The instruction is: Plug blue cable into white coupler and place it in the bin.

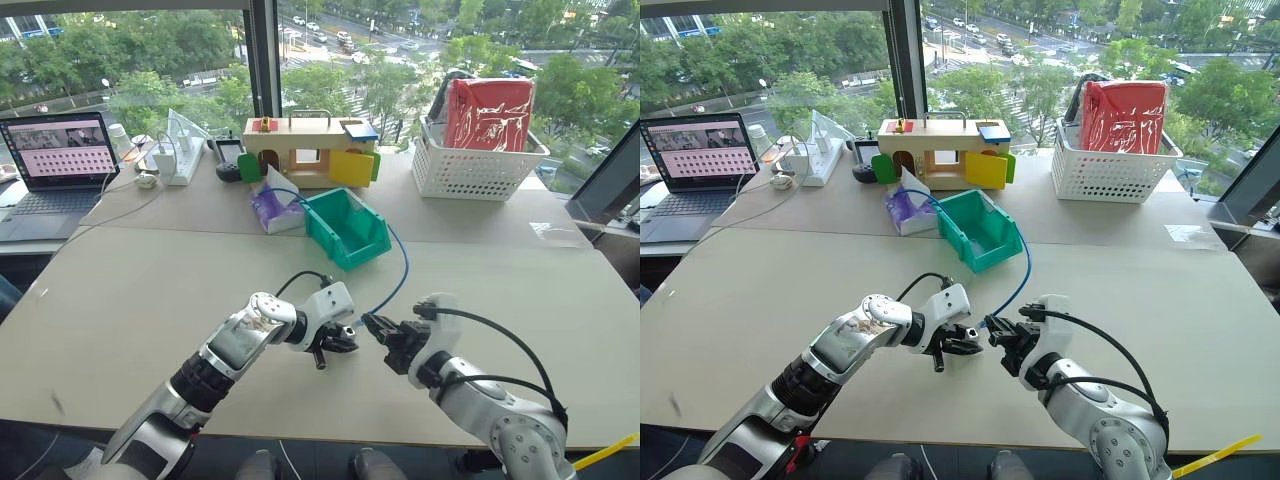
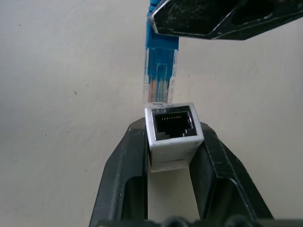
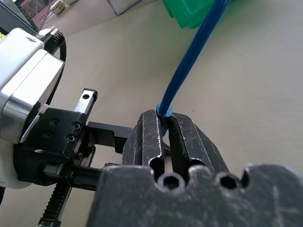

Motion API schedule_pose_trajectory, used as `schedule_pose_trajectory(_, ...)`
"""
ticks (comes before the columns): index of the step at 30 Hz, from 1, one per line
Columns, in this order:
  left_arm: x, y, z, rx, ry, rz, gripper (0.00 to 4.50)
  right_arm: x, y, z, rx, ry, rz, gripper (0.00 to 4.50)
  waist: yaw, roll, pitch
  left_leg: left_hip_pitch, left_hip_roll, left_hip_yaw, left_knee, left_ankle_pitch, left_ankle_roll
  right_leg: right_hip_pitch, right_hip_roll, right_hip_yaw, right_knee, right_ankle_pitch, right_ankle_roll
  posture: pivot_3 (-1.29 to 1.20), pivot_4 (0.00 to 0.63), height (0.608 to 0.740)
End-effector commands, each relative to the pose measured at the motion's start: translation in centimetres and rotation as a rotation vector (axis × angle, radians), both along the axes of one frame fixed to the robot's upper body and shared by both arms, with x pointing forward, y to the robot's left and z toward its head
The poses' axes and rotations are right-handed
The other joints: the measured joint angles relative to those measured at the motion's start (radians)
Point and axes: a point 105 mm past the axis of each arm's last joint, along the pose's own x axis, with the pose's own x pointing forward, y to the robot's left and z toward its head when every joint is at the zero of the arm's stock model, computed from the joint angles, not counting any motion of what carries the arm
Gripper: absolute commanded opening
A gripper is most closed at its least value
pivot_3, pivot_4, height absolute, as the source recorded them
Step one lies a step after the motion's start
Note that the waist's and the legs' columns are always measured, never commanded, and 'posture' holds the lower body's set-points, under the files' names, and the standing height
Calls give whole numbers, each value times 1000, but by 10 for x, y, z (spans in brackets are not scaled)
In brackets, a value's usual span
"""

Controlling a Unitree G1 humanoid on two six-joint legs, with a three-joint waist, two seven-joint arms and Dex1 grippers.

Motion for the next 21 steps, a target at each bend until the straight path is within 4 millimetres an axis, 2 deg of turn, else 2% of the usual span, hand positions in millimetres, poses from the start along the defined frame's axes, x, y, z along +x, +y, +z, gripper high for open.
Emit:
schedule_pose_trajectory(1, -4, -1, -11, 34, 48, 1, 737, -7, 3, 2, -17, 6, 39, 0, 0, 0, 0, 0, 0, 0, 0, 0, 0, 0, 0, 0, 0, 0, 0, 0, 150, 740)
schedule_pose_trajectory(7, -5, -4, -10, 34, 57, -1, 737, -2, 5, 24, 125, -55, 6, 0, 2, 0, 0, 0, 0, 0, 0, 0, 0, 0, 0, 0, 0, 0, 0, 0, 150, 740)
schedule_pose_trajectory(21, -5, -4, -11, 43, 63, 14, 737, -7, 5, 10, 50, 17, 34, 0, 3, 0, -1, 0, 0, -1, 0, 0, 0, 0, 0, 0, 0, 0, 0, 0, 150, 740)
